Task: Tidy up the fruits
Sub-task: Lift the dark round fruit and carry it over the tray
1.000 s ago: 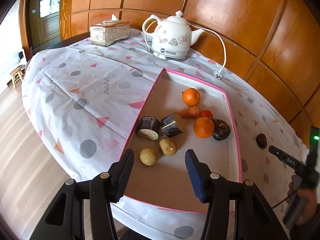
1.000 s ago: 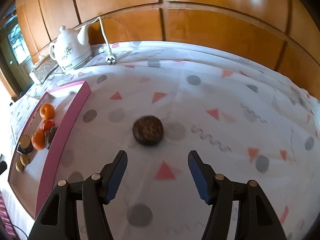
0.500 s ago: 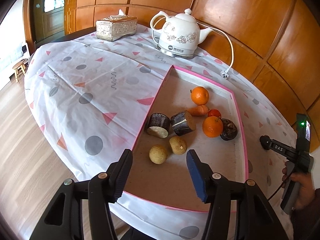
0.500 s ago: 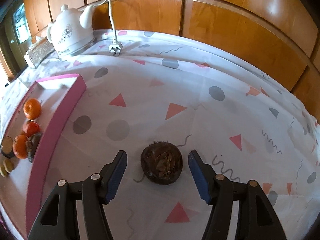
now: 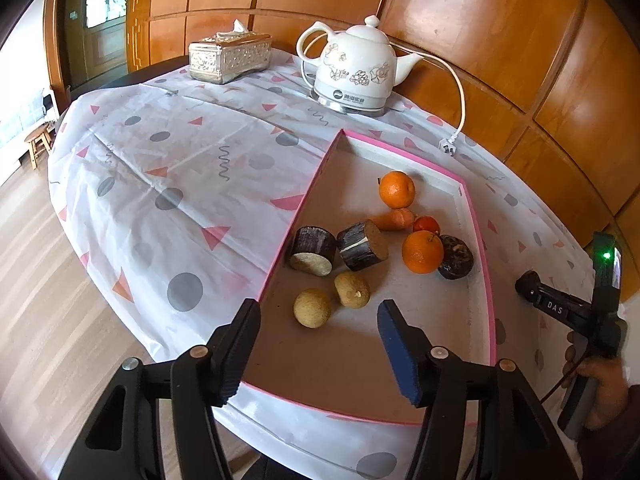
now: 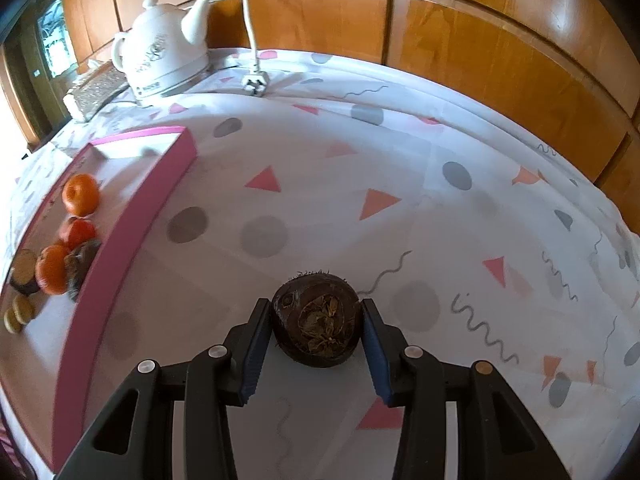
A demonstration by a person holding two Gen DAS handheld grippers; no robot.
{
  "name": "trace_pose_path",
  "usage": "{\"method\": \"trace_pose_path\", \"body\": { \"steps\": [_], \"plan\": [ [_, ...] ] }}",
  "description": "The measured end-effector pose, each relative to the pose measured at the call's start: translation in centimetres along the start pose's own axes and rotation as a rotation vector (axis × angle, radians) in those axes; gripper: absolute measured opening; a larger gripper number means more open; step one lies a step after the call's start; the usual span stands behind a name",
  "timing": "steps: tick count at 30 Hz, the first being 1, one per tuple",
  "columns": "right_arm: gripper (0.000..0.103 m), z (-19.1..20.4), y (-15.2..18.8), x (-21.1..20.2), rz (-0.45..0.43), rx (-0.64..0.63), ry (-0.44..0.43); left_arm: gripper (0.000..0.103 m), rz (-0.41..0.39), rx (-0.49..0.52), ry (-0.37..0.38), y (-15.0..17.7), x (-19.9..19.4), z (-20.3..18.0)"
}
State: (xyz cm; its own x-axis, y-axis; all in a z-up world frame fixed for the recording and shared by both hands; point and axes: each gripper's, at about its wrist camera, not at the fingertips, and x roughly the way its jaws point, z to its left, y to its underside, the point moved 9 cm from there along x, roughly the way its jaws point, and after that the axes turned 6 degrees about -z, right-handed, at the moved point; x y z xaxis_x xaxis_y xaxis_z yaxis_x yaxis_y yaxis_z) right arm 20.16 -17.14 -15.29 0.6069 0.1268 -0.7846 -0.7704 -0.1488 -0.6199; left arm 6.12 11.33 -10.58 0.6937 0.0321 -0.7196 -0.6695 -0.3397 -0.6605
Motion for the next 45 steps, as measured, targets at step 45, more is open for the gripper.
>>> {"method": "trace_pose_path", "body": {
  "steps": [45],
  "plan": [
    [0.045,18.2,0.6,-8.7,-0.111,-0.222,-0.338,0.093,-0.105,-0.042,-0.039,-2.0,-3.0,2.0]
  ]
}}
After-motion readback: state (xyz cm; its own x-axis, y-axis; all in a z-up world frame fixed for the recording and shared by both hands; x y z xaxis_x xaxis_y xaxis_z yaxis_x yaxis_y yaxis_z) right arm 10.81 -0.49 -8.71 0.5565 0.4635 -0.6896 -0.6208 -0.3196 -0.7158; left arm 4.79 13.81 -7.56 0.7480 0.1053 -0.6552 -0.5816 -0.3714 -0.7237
